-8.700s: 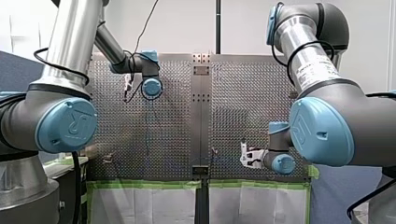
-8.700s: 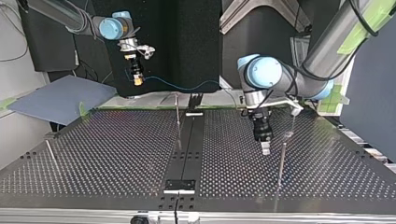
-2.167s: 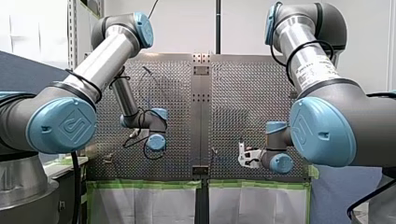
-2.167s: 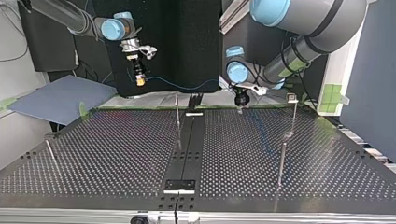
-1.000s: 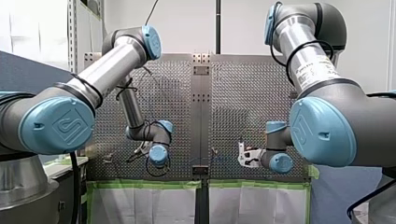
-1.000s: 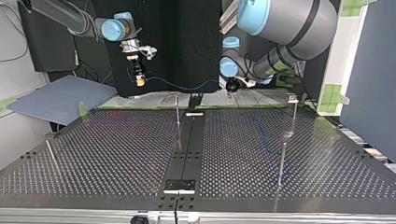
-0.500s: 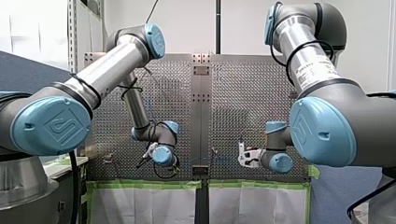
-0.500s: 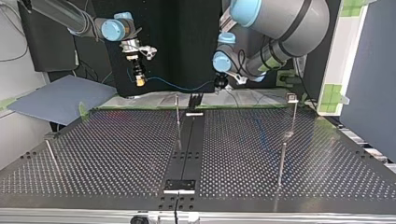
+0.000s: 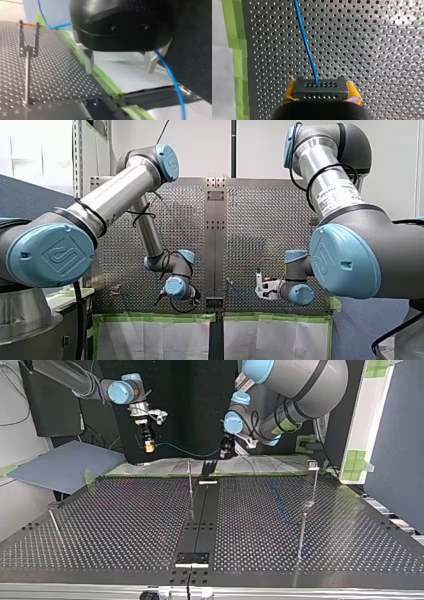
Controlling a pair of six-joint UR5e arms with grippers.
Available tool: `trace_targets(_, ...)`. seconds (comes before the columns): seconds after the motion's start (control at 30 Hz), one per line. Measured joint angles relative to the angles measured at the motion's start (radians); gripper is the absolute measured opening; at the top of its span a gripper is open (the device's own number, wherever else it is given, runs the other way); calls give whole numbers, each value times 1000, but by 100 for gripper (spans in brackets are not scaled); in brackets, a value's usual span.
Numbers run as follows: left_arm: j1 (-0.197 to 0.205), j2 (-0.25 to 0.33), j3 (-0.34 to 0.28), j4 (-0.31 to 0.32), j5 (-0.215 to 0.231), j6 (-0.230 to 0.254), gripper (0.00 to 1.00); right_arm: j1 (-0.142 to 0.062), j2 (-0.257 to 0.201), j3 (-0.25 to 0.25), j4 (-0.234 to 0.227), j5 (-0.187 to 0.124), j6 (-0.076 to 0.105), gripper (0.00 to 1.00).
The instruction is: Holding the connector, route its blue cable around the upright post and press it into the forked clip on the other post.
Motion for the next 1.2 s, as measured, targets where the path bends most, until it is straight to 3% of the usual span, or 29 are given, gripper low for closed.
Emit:
trace_targets(0.57, -36, 0, 2, 151, 146, -155, 100, 2, 0, -5, 1, 0, -2, 0)
trace_targets(0.87, -77, 0, 12, 215, 81, -241, 100, 7, 0, -5, 3, -1, -3, 0)
trace_targets(1.2, -108, -2, 19, 195, -4, -327, 100, 5, 0, -7, 2, -13, 7, 0)
